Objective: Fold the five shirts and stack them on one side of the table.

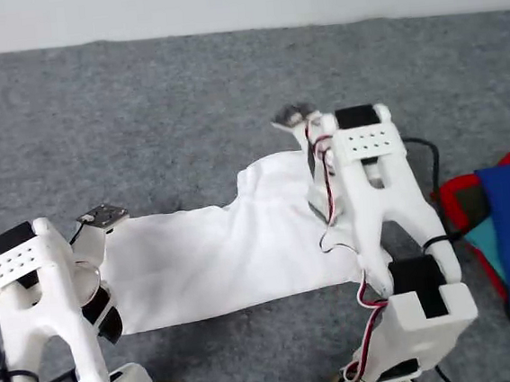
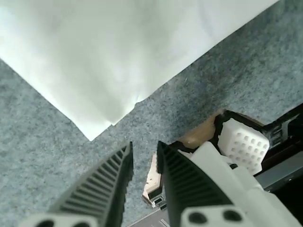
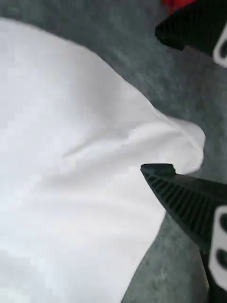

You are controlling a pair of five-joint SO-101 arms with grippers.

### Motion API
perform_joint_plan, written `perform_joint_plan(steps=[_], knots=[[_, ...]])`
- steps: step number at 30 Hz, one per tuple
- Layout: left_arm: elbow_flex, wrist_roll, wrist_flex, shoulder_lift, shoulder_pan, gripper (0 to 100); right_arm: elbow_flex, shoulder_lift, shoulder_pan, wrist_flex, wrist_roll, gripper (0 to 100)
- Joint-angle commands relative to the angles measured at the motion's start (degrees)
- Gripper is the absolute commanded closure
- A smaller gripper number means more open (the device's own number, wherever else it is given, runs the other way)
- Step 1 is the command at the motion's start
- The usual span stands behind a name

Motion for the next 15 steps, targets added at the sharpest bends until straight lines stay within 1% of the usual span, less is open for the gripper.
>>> perform_joint_plan(steps=[1, 5, 15], knots=[[-1.71, 0.26, 1.23, -1.76, 0.18, 92, -10.64, 2.42, -0.40, -0.31, 5.27, 61.5], [-1.71, 0.44, 1.85, -1.93, 0.00, 92, -22.68, 14.55, 1.36, 1.54, 5.89, 61.5], [-0.57, 0.53, 1.76, -1.93, -0.18, 92, -64.53, 50.59, 1.80, 7.69, 6.07, 61.5]])
